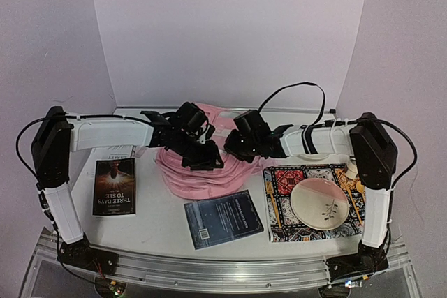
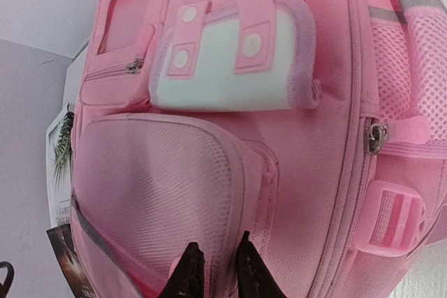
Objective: Pack the student bag
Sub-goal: Zip the upper front pocket of the bag in the student bag, then pick up the student bag from the upper front pocket.
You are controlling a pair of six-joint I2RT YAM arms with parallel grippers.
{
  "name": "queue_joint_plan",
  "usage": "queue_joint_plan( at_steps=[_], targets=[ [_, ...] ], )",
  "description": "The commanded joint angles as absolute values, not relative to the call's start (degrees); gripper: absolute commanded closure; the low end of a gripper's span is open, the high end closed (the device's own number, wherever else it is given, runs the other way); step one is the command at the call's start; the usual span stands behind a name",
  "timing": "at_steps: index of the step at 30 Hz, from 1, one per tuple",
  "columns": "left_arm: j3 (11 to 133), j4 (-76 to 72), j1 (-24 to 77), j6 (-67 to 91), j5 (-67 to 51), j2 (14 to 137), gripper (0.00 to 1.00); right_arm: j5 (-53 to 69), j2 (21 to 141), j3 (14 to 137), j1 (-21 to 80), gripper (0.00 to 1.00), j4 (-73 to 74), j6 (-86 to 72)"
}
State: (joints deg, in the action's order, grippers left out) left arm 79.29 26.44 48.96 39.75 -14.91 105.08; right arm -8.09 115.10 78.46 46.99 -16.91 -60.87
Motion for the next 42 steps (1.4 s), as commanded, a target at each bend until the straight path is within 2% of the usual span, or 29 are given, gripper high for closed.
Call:
queue_joint_plan(
  at_steps=[1,8,16,20,26,42],
  targets=[
    [76.67,24.17,46.46,38.72,-13.96,98.69,0.57,-8.45,109.17,79.06,47.76,0.75,-17.61,-52.49],
    [70.44,24.5,41.66,39.91,-14.43,91.6,0.46,-7.4,105.43,76.41,47.79,0.57,-15.82,-44.8],
    [65.02,24.61,33.01,40.76,-16.84,88.23,0.32,-0.06,102.96,75.21,49.67,0.53,-16.99,-28.91],
    [64.57,24.6,29.93,41.21,-18.94,89.61,0.31,3.6,103.99,75.48,51.84,0.54,-17.14,-23.06],
    [66.21,24.61,29.36,41.36,-19.46,91.16,0.31,5.15,106.66,75.06,54.58,0.6,-17.93,-18.4],
    [64.58,24.43,29.49,41.92,-20.95,92.4,0.31,-2.94,114.91,78.72,57.75,0.69,-16.15,-15.18]
  ],
)
